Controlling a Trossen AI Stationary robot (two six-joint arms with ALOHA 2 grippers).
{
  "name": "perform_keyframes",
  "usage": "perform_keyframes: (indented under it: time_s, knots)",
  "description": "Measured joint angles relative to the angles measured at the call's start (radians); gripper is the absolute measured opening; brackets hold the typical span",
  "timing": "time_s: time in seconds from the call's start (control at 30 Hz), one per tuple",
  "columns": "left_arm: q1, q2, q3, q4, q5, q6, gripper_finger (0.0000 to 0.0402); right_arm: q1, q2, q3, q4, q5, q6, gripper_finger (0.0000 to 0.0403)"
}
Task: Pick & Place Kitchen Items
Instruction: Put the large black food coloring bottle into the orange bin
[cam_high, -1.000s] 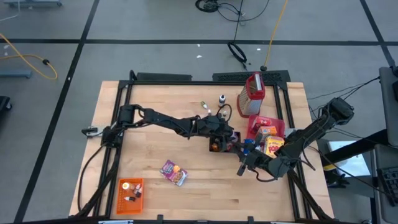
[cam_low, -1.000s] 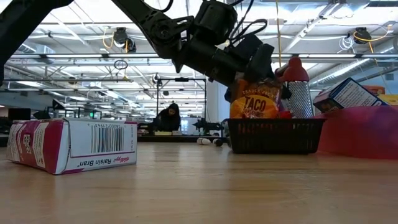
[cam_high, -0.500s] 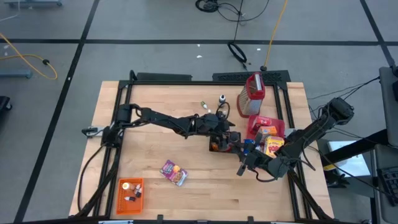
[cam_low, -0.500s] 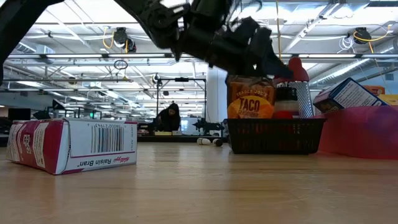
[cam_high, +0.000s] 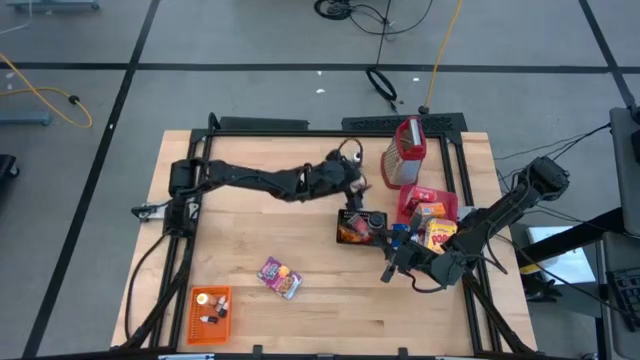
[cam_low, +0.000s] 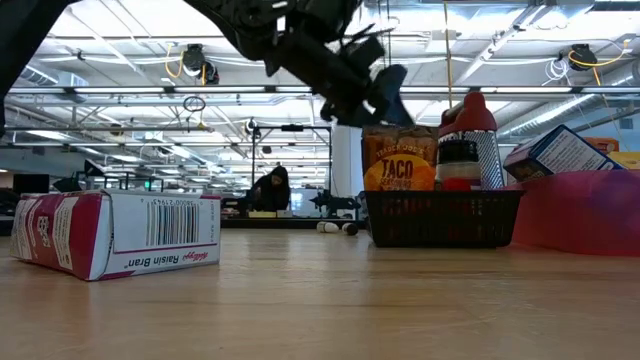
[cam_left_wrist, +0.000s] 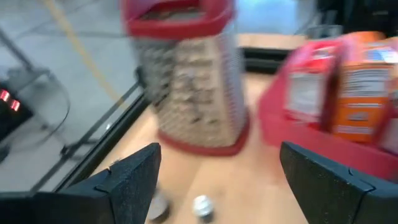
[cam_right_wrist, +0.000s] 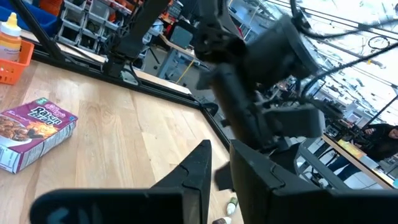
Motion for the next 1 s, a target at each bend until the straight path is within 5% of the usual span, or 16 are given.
perform_keyframes:
  time_s: [0.4,1.0]
  knots:
    - [0.148,0.003,-0.001,-0.04,0.005,-0.104,0.0333,0.0,0.0,0.0,0.0,0.0,0.0,0.0054]
    - [0.179,0.076,-0.002,0.036,0.038,-0.123,0.0333,0.0,0.0,0.0,0.0,-0.001,0.0,0.0054]
